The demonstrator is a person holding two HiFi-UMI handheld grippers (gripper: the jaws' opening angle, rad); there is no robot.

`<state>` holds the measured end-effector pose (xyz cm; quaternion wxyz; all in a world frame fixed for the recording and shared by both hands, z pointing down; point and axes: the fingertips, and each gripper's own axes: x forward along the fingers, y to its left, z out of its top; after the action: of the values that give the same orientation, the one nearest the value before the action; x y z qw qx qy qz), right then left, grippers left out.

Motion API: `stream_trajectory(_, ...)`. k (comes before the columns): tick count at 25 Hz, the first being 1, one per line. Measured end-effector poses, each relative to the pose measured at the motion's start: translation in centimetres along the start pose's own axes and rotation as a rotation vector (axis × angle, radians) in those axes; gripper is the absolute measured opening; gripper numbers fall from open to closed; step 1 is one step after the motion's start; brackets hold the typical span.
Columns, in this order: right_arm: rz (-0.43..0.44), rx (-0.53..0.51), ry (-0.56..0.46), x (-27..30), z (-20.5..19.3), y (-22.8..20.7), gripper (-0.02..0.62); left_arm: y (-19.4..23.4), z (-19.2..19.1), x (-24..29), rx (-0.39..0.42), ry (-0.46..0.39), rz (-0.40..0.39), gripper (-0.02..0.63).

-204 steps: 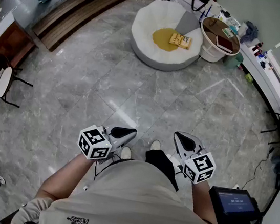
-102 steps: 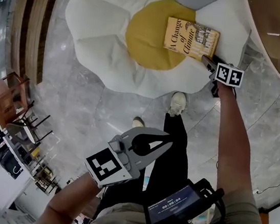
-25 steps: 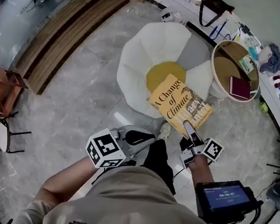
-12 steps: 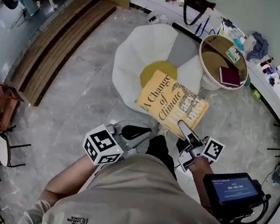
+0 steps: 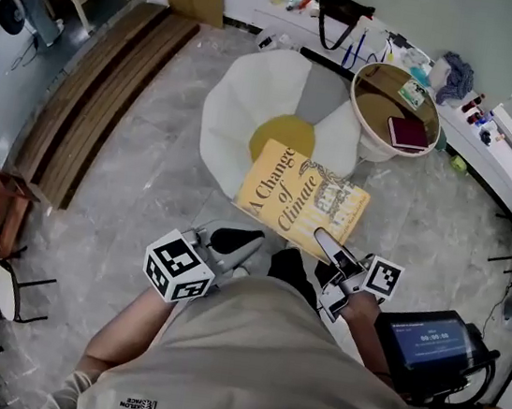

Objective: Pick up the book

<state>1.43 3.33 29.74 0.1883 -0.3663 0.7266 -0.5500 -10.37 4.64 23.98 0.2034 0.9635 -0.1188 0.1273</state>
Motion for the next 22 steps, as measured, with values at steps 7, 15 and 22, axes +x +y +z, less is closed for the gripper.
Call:
stream_trajectory(7, 0.020, -0.015, 0.009, -0.3, -0.5, 1.4, 0.143, -0.6, -0.1, -0.4, 0.018, 0.002, 0.012, 0.008)
stream_trajectory(15, 0.041, -0.027, 0.014, -0.1, 0.0, 1.9, 0.143, -0.7, 0.0, -0.4, 0.017, 0.002, 0.025, 0.008)
stream_trajectory(22, 0.038, -0.031, 0.010, 0.0, 0.0, 1.8, 0.143, -0.4, -0.3, -0.3, 0.020, 0.006, 0.018, 0.008)
